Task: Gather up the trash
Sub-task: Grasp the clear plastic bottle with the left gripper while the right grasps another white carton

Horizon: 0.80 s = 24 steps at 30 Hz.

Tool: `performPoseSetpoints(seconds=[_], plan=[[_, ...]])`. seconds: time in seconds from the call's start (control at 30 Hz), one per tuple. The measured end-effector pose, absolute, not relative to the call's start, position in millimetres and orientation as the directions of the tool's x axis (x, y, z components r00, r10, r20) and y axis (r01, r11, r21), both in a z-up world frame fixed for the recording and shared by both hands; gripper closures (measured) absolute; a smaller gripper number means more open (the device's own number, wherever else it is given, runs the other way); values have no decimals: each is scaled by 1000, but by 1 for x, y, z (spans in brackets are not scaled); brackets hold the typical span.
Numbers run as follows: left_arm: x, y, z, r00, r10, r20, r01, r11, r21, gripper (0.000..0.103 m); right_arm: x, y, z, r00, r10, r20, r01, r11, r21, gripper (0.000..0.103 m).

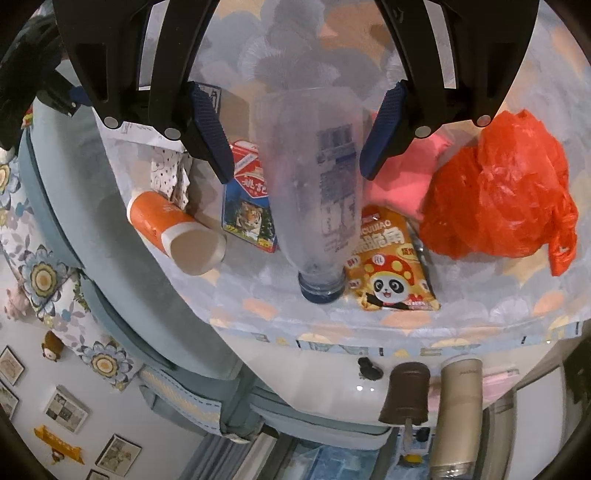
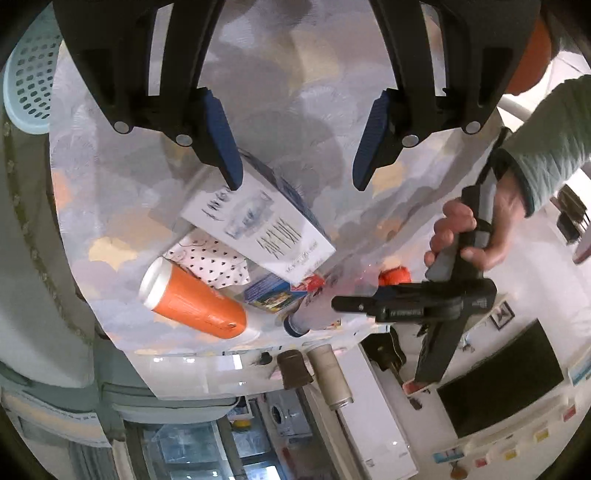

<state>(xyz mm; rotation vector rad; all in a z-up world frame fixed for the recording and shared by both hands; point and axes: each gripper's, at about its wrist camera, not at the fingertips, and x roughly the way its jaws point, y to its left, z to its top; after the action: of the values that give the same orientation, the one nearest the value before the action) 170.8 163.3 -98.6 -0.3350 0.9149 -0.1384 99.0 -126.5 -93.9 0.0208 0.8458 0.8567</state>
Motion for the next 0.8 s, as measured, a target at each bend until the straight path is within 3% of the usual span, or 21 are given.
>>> performPoseSetpoints(seconds=[0.07,0.1,0.17,0.3,0.37,0.43,0.57,0.67,0.8], plan=[[173,164,-99,607,-237,-758,-46,942,-332,33,102,-123,-90,382,657,-650,-661,686,304,43],[176,165,-100,605,-232,-762,-52,943,-328,33,105,-120,-88,403,638,-656,-658,700,276,33],[184,163,-104,595,-219,-773,-67,945,-320,33,114,-116,-86,438,612,-659,-657,718,230,23],[198,155,-108,581,-173,-795,-88,958,-273,34,129,-101,-89,419,602,-680,-692,697,191,14],[203,149,-111,568,-141,-811,-90,969,-232,36,138,-96,-95,395,608,-688,-715,674,185,14],[207,146,-116,547,-106,-830,-100,977,-190,48,146,-89,-101,371,598,-710,-723,666,184,14],[194,152,-114,574,-111,-812,-109,972,-210,51,147,-84,-107,289,614,-735,-748,623,227,14],[174,154,-102,610,-137,-780,-90,967,-240,55,127,-83,-104,223,638,-737,-783,568,255,23],[147,154,-86,643,-161,-749,-84,957,-277,58,98,-72,-102,191,636,-748,-809,534,247,23]])
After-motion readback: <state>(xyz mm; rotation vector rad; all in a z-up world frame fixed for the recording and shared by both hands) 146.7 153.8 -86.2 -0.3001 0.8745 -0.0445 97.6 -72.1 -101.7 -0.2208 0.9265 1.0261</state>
